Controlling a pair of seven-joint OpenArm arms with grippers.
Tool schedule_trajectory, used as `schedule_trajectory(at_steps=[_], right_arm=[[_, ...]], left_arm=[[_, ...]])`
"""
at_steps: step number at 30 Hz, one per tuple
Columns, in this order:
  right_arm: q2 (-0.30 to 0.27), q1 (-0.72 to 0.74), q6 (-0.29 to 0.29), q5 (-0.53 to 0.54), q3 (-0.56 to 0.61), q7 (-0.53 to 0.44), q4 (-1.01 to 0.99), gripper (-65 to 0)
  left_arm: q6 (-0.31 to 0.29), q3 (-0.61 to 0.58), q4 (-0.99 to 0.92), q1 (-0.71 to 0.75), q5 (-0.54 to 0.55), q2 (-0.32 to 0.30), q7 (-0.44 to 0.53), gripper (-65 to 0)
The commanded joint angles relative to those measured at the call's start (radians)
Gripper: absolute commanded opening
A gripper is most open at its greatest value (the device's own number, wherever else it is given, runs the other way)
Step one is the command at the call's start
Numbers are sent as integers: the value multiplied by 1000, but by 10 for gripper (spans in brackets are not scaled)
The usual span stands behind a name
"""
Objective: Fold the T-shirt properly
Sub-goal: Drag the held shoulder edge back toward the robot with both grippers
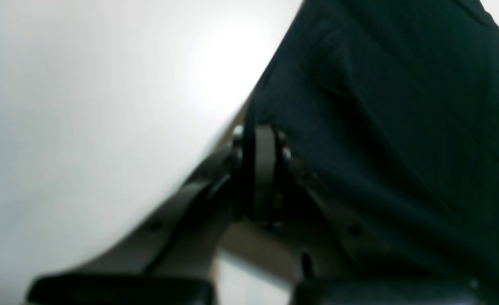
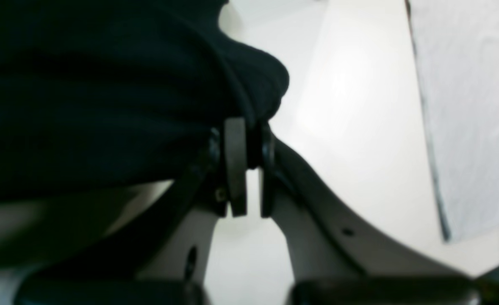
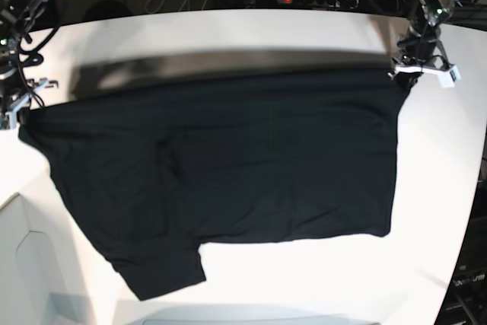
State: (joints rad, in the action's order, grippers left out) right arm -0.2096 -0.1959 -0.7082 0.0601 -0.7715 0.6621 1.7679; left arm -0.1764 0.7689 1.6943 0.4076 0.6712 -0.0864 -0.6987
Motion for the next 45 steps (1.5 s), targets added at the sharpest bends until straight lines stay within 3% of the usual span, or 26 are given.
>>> schedule_trajectory(at_steps=[1, 8, 17, 29, 32, 35, 37, 40, 45], right_arm=[[-17, -15, 10, -1, -12, -15, 13, -650], [19, -178, 10, -1, -12, -20, 10, -650], [20, -319, 10, -1, -4, -15, 10, -650], [51, -345, 10, -3, -1, -15, 8, -631], [49, -345, 10, -3, -1, -15, 10, -521], [49, -345, 10, 2, -6, -15, 16, -382], [48, -342, 10, 4, -9, -20, 31, -327], [52, -334, 10, 5, -12, -17, 71, -311], [72, -261, 10, -1, -13, -15, 122, -310]], left_arm=[[2, 5, 22, 14, 5, -16, 30, -649], [2, 5, 22, 123, 5, -9, 30, -649], [1, 10, 22, 227, 5, 32, 38, -649], [7, 11, 22, 221, 5, 30, 29, -648], [8, 11, 23, 227, 5, 27, 29, -591], [10, 14, 53, 235, 5, 24, 29, -431], [2, 42, 96, 250, 5, 30, 29, -323], [2, 73, 168, 250, 5, 49, 29, -221], [2, 126, 243, 182, 3, 56, 30, -214]])
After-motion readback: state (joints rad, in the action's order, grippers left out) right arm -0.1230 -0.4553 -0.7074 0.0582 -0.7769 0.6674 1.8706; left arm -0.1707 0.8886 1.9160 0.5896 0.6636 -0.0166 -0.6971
